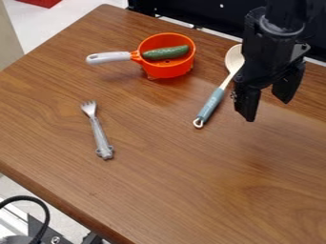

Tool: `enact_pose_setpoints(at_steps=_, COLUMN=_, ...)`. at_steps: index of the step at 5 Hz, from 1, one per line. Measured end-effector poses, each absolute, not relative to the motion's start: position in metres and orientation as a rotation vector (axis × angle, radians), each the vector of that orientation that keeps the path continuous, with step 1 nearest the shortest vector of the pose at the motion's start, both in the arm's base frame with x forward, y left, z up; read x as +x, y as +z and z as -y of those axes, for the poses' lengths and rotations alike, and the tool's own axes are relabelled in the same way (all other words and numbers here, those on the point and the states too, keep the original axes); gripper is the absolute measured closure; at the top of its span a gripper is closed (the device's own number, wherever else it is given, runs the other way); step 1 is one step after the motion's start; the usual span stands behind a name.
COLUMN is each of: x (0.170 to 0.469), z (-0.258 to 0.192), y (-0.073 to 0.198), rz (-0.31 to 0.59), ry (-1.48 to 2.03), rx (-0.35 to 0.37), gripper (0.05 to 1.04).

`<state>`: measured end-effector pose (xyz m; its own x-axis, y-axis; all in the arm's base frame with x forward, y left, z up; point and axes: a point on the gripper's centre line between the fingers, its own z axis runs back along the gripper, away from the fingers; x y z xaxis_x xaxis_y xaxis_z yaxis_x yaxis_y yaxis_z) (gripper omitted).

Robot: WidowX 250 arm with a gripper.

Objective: Moved a fork to the upper right side of the table

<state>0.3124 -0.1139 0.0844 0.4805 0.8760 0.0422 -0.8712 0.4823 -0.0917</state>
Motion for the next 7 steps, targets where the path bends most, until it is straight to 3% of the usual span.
enact_pose_setpoints(at_steps=2, x=0.305, z=0.096, y=0.062, rz=0.066, ry=1.060, rx=-0.001, gripper=0.087)
enact_pose_setpoints(at_steps=4, x=0.286, z=0.046, y=0.070, rz=0.072, ry=1.005, rx=0.017, gripper=0.087)
enact_pose_setpoints(at_steps=5, x=0.269, z=0.019, y=0.071, rz=0.050, ry=0.933, rx=0.064, gripper=0.087)
enact_pose_setpoints(at_steps=7, x=0.240, z=-0.034, y=0.080, rz=0.101, ry=0.864, rx=-0.012, gripper=0.087)
